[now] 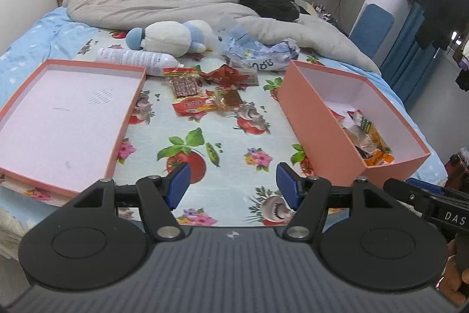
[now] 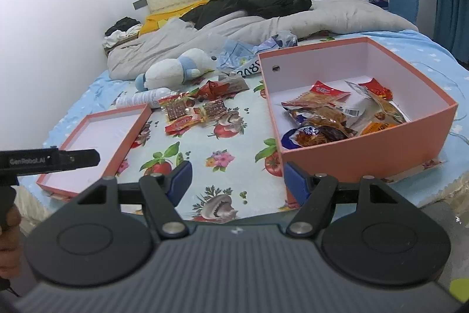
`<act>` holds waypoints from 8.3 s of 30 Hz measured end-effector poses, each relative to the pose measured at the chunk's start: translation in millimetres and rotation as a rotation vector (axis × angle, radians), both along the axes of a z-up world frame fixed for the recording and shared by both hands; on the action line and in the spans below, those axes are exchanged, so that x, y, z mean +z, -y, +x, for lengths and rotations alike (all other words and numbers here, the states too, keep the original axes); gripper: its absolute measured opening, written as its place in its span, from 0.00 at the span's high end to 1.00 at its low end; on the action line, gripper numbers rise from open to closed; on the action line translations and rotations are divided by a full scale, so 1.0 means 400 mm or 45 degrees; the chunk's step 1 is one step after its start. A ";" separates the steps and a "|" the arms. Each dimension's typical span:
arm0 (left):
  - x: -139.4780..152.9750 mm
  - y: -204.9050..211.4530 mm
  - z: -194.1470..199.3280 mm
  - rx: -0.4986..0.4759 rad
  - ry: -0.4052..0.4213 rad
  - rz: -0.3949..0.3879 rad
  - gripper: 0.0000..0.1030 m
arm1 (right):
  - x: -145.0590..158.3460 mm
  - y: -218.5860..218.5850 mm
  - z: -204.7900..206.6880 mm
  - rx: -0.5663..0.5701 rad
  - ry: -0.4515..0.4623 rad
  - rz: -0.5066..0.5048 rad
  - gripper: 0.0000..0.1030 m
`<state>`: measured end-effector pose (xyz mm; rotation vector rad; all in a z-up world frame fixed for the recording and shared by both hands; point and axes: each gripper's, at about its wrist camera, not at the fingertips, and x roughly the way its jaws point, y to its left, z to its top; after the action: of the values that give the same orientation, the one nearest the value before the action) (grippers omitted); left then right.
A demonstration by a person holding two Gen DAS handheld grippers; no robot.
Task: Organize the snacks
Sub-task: 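Withdraw both tools from the box back toward the snack pile, then grasp the brown meat-strip pack with the left tool while the right tool grasps another strip pack, then lift both held strip packs and carry them over the deep pink box, then open both tools to drop the strip packs into the deep pink box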
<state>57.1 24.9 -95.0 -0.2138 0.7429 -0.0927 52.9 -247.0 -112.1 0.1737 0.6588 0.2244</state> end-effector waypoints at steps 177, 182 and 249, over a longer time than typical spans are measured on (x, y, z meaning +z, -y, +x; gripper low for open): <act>-0.304 -0.034 0.422 0.059 -0.237 0.099 0.44 | -0.206 -0.145 0.246 0.123 -0.004 -0.132 0.48; -0.225 -0.037 0.369 0.080 -0.165 0.058 0.44 | -0.142 -0.141 0.215 0.131 0.068 -0.105 0.48; -0.081 0.638 0.723 -0.557 -0.009 -0.015 0.43 | -0.131 0.407 0.431 -0.385 -0.042 0.017 0.29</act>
<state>346.1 -230.3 -127.2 -0.0601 0.7873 -0.5116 225.4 -409.8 -164.5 0.2876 0.6549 -0.0649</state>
